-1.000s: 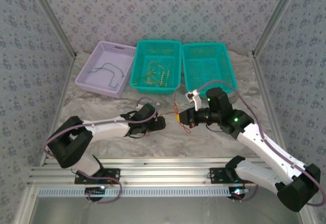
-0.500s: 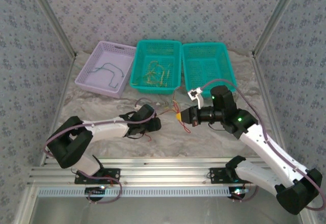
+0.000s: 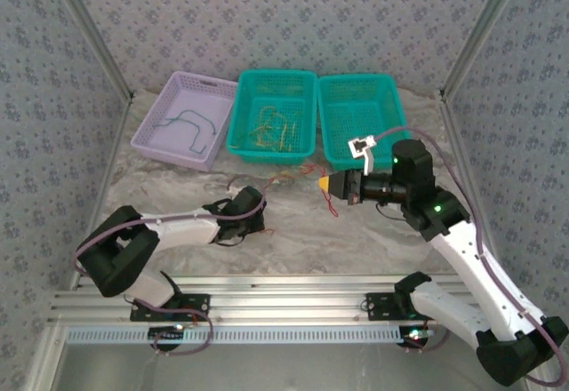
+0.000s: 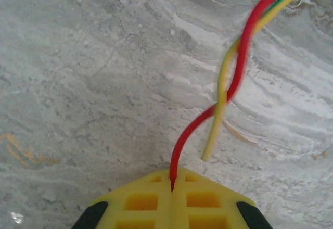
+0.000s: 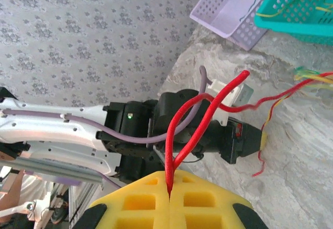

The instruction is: Untangle the cables

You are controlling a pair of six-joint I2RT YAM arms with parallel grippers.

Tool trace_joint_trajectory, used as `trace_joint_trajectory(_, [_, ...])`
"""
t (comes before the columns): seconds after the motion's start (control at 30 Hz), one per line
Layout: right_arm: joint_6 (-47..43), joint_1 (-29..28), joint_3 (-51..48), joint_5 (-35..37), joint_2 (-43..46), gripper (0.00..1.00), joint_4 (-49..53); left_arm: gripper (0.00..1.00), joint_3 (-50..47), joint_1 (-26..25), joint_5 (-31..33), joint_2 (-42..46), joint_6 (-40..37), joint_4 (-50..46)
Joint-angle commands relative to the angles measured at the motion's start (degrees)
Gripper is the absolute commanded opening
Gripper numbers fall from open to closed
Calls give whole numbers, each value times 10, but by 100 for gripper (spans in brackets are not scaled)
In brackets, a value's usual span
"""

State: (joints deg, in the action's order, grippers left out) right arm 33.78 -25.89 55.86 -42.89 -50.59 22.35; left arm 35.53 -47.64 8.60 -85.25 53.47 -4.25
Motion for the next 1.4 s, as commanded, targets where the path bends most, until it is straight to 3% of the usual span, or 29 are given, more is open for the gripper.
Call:
trace_joint_trajectory(0.0, [9,19,40,2,21,0,17,0,-11,-11,-65,-27,9,23])
trace_joint_trajectory(0.27, [18,58,90,54,19,0,52,0,-19,-14,-68,-17,14,13])
trace_joint_trajectory(0.47, [84,122,146,7,1,0,33,0,-27,-15,-66,-8,17,4])
trace_joint_trajectory(0.63, [98,166,196,0,-21,0,74,0,-27,-14,-67,-7,15,1])
trace_joint_trajectory(0.8, [103,199,211,40,-16,0,90,0,-29,-14,-67,-6,14,0])
trace_joint_trajectory(1.0, [77,208,262,173,-6,0,109,0,-33,-14,-56,18,6,-19])
trace_joint_trajectory(1.17, [45,209,319,193,-49,0,142,0,-33,-9,-37,50,-12,-58])
trace_joint_trajectory(1.37, [-17,208,374,268,-82,0,192,0,-47,14,-26,92,-29,-89])
